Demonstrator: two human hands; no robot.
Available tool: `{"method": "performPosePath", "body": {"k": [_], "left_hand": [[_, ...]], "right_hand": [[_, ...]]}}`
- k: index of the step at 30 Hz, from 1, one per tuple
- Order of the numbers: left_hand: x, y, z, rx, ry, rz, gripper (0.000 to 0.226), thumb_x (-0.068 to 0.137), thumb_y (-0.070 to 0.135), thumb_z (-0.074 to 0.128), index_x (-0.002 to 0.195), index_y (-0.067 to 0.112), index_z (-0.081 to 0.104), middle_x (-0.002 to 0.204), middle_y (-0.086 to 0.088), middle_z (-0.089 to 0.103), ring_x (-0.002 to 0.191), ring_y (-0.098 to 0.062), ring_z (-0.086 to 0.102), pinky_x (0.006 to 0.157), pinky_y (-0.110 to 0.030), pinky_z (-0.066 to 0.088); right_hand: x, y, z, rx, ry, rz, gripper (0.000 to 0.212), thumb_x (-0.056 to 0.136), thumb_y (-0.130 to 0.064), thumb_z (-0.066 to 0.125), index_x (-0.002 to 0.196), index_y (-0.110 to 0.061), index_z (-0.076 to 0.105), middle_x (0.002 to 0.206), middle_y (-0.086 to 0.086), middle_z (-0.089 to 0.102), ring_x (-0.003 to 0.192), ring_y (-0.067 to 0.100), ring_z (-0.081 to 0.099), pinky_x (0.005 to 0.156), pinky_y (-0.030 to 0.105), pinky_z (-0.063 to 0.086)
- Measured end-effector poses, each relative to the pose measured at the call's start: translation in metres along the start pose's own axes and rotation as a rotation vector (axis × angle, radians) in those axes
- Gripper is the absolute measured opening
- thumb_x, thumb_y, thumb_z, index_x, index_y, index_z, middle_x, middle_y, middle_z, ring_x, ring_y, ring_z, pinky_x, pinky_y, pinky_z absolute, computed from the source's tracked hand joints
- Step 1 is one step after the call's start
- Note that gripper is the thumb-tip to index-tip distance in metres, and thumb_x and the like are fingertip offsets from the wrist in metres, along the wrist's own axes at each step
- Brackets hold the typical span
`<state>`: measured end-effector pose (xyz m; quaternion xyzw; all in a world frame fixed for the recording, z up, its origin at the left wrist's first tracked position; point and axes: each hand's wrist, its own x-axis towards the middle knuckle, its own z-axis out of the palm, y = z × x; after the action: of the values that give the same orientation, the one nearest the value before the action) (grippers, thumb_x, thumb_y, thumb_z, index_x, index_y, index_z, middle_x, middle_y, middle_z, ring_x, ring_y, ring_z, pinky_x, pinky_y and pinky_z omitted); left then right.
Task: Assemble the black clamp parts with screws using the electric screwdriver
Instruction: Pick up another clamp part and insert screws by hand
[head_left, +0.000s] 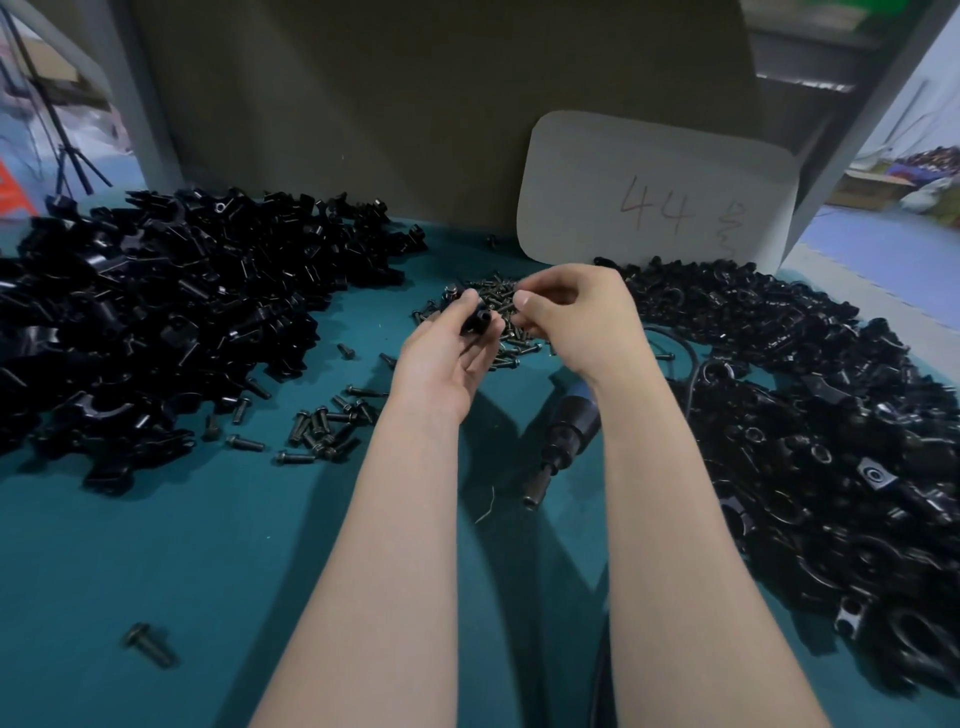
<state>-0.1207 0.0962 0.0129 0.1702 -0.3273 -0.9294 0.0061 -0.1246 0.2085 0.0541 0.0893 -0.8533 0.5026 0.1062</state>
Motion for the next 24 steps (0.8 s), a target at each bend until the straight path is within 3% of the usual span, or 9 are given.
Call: {"method": "performPosePath", "body": {"k": [3, 7, 9, 12, 16, 19, 21, 24], "left_hand": [[0.000, -0.001, 0.000, 0.021, 0.017, 0.028, 0.035, 0.091, 0.013, 0.065, 0.122, 0.000, 0.055, 0.118, -0.022, 0.064, 0.074, -0.016, 0.065, 0.064, -0.021, 0.059], [0.000, 0.000, 0.002, 0.059, 0.005, 0.040, 0.021, 0.091, 0.011, 0.065, 0.108, 0.002, 0.057, 0.099, -0.016, 0.066, 0.072, -0.016, 0.066, 0.063, -0.019, 0.059], [-0.001, 0.000, 0.004, 0.077, 0.007, 0.060, 0.008, 0.091, 0.008, 0.064, 0.095, 0.005, 0.057, 0.086, -0.011, 0.065, 0.064, -0.013, 0.065, 0.054, -0.016, 0.056], [-0.002, -0.002, 0.006, 0.143, 0.020, 0.119, 0.009, 0.092, 0.005, 0.062, 0.085, 0.008, 0.058, 0.081, -0.008, 0.064, 0.064, -0.012, 0.063, 0.054, -0.014, 0.054], [-0.004, -0.005, 0.008, 0.317, 0.061, 0.247, 0.002, 0.091, 0.008, 0.065, 0.089, 0.010, 0.065, 0.087, -0.007, 0.068, 0.073, -0.013, 0.064, 0.070, -0.019, 0.058], [-0.005, -0.008, 0.011, 0.414, 0.104, 0.331, 0.004, 0.089, 0.009, 0.066, 0.089, 0.013, 0.067, 0.096, -0.008, 0.070, 0.087, -0.019, 0.065, 0.087, -0.031, 0.055], [-0.006, -0.011, 0.012, 0.425, 0.137, 0.357, 0.009, 0.089, 0.010, 0.067, 0.084, 0.017, 0.065, 0.091, -0.004, 0.069, 0.087, -0.018, 0.065, 0.087, -0.030, 0.054], [-0.004, -0.013, 0.010, 0.411, 0.177, 0.389, 0.011, 0.089, 0.010, 0.067, 0.081, 0.017, 0.063, 0.085, -0.001, 0.065, 0.082, -0.016, 0.063, 0.082, -0.028, 0.055]], "right_hand": [[0.000, 0.001, 0.001, -0.043, -0.032, -0.018, 0.015, 0.088, -0.014, 0.065, 0.079, -0.026, 0.064, 0.066, -0.008, 0.068, 0.077, 0.011, 0.067, 0.084, 0.037, 0.055], [0.000, 0.002, 0.005, -0.067, -0.020, -0.017, 0.010, 0.087, -0.012, 0.066, 0.082, -0.022, 0.066, 0.080, -0.001, 0.071, 0.085, 0.016, 0.068, 0.085, 0.036, 0.055], [0.000, 0.003, 0.006, -0.104, 0.002, -0.019, 0.008, 0.087, -0.013, 0.066, 0.085, -0.021, 0.067, 0.082, -0.002, 0.070, 0.085, 0.014, 0.067, 0.077, 0.024, 0.054], [0.001, 0.004, 0.008, -0.209, 0.023, -0.035, 0.007, 0.087, -0.017, 0.066, 0.084, -0.024, 0.065, 0.077, -0.010, 0.063, 0.075, 0.006, 0.059, 0.055, 0.004, 0.039], [0.001, 0.005, 0.015, -0.270, 0.001, -0.054, 0.007, 0.087, -0.019, 0.065, 0.081, -0.022, 0.062, 0.072, -0.011, 0.056, 0.072, 0.009, 0.053, 0.059, 0.015, 0.036], [0.001, 0.009, 0.020, -0.242, 0.034, -0.038, 0.010, 0.088, -0.020, 0.065, 0.079, -0.021, 0.060, 0.072, -0.008, 0.058, 0.068, 0.008, 0.051, 0.053, 0.014, 0.034], [0.000, 0.010, 0.022, -0.236, 0.046, -0.022, 0.011, 0.090, -0.021, 0.063, 0.078, -0.020, 0.062, 0.076, -0.003, 0.063, 0.069, 0.010, 0.053, 0.052, 0.014, 0.034], [0.001, 0.009, 0.023, -0.248, -0.015, 0.001, 0.010, 0.092, -0.018, 0.060, 0.089, -0.016, 0.069, 0.085, 0.003, 0.068, 0.078, 0.016, 0.060, 0.064, 0.019, 0.042]]}}
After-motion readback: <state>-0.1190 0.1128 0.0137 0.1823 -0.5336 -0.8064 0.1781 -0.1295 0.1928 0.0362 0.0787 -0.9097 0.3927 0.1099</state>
